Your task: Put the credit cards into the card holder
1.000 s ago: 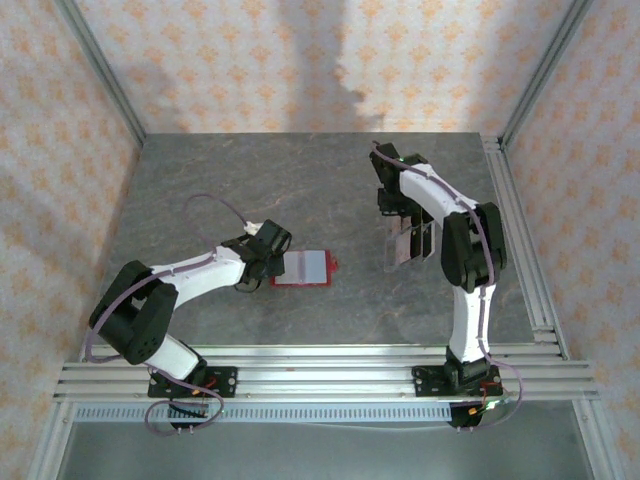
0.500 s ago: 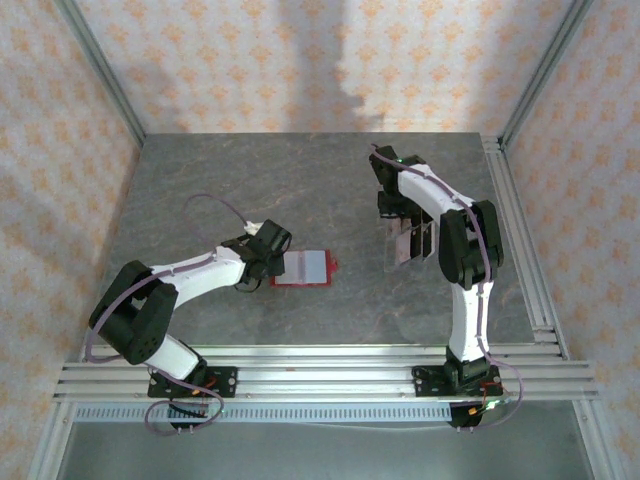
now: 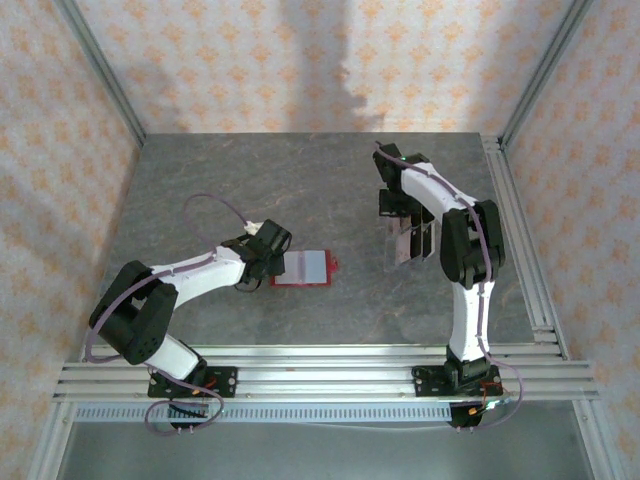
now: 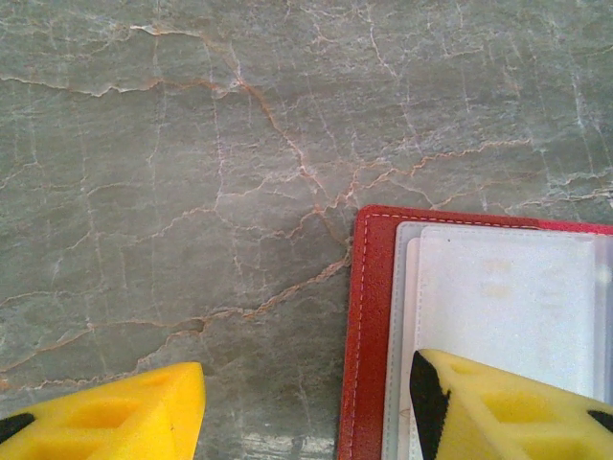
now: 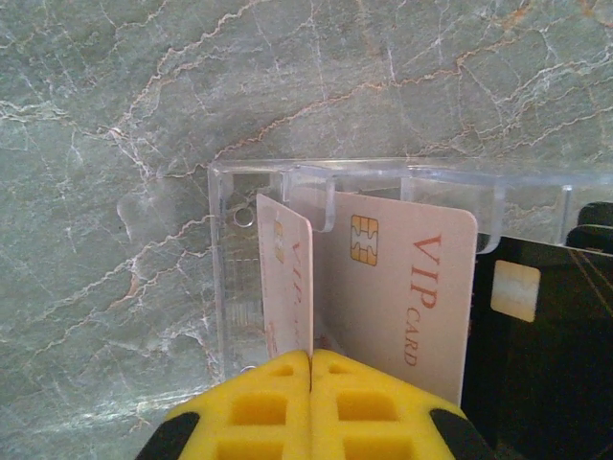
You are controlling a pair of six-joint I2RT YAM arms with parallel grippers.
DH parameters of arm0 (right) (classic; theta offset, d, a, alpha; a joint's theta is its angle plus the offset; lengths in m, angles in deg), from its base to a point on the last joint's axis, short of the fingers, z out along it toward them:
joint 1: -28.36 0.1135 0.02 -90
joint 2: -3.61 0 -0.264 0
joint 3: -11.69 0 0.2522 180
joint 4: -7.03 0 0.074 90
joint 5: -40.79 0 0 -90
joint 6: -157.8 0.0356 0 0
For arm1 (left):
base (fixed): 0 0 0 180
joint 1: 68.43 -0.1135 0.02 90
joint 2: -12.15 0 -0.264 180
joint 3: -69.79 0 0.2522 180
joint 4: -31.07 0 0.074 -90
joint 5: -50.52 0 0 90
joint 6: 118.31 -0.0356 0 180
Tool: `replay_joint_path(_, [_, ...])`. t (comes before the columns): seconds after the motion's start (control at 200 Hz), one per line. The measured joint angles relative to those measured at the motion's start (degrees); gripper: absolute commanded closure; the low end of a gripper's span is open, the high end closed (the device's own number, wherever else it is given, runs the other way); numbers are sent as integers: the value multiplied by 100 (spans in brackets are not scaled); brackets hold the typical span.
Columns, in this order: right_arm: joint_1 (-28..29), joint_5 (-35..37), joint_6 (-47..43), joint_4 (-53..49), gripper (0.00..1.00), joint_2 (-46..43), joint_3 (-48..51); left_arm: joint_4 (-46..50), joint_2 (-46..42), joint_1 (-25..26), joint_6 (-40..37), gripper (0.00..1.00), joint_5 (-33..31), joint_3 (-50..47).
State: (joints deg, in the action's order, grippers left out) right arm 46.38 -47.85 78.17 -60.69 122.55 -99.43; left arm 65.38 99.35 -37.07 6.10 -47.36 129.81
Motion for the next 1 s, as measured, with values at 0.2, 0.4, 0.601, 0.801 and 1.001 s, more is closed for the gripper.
replay_joint_path(0.2, [-186, -555, 76, 103, 100, -118, 22, -24, 0, 0, 0, 40, 0, 0])
replay_joint_path(0.4, [-267, -1016, 181, 247, 100, -612, 184, -24, 0, 0, -2, 40, 0, 0])
replay_joint_path(0.601, [-269, -1443, 258, 428, 100, -1161, 321, -22, 0, 0, -31, 40, -4, 0])
replay_joint_path(0.801, [-269, -2068, 487, 785, 100, -1792, 885, -15, 0, 0, -68, 40, -4, 0])
replay_joint_path(1.001, [-138, -2820, 1005, 1541, 100, -2566, 1941, 26, -2, 0, -166, 40, -2, 0])
